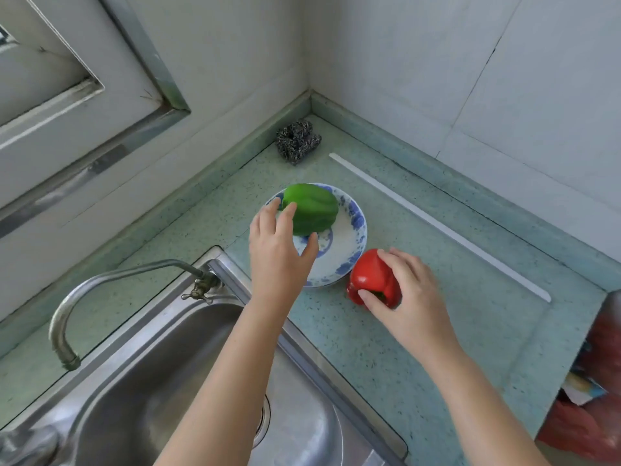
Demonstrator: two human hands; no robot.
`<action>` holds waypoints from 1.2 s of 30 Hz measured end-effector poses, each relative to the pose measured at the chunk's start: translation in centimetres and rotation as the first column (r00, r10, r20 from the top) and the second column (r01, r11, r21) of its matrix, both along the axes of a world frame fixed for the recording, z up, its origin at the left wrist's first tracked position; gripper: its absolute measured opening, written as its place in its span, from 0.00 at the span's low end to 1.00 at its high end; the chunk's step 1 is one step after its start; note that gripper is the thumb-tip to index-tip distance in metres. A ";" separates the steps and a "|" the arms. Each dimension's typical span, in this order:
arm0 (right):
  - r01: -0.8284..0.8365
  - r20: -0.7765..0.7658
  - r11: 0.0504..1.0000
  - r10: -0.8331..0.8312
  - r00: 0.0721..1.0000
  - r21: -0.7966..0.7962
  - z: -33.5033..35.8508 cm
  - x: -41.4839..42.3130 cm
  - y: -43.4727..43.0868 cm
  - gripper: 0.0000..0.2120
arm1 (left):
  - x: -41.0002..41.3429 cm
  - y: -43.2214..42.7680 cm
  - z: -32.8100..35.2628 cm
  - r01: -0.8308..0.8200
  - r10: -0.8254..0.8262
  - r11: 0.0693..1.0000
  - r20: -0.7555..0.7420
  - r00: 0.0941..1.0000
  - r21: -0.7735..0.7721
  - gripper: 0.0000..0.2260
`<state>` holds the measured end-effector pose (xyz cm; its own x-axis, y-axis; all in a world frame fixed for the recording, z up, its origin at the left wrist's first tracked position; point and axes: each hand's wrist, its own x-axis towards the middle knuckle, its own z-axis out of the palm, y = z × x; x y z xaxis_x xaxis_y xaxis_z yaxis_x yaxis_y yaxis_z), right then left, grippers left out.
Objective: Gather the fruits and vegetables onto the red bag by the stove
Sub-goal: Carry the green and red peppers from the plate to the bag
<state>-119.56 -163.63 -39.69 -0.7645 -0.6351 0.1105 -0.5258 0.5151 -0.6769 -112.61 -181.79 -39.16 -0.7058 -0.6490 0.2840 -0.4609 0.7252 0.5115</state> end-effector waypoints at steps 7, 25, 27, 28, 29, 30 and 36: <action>-0.015 0.106 0.997 0.023 0.994 -0.074 -1.2 -0.3 -0.4 0.31 | -2.3 -1.3 -1.2 0.029 -0.029 1.000 0.040 0.999 0.003 0.29; -0.014 0.252 0.978 0.068 0.965 -0.208 -1.5 -1.0 -0.3 0.29 | -4.2 -2.0 -1.3 -0.024 0.029 0.982 -0.021 0.999 0.186 0.31; -0.019 0.261 0.977 0.075 0.963 -0.212 -1.5 -1.2 -0.2 0.29 | -4.0 -1.8 -1.3 -0.040 0.048 0.976 -0.030 0.998 0.213 0.31; -0.020 0.257 0.977 0.075 0.963 -0.211 -1.5 -1.2 -0.2 0.29 | -3.9 -1.6 -1.3 -0.044 0.053 0.974 -0.035 0.998 0.223 0.31; -0.020 0.255 0.978 0.074 0.964 -0.208 -1.5 -1.3 -0.2 0.29 | -3.7 -1.4 -1.3 -0.046 0.057 0.972 -0.041 0.998 0.231 0.31; -0.021 0.254 0.979 0.073 0.964 -0.203 -1.5 -1.3 -0.1 0.29 | -3.4 -1.2 -1.3 -0.049 0.062 0.970 -0.047 0.997 0.239 0.31; -0.036 0.233 0.982 0.080 0.969 -0.186 -1.2 -0.6 0.3 0.30 | -1.5 0.7 -0.6 -0.057 0.077 0.951 -0.057 0.995 0.303 0.31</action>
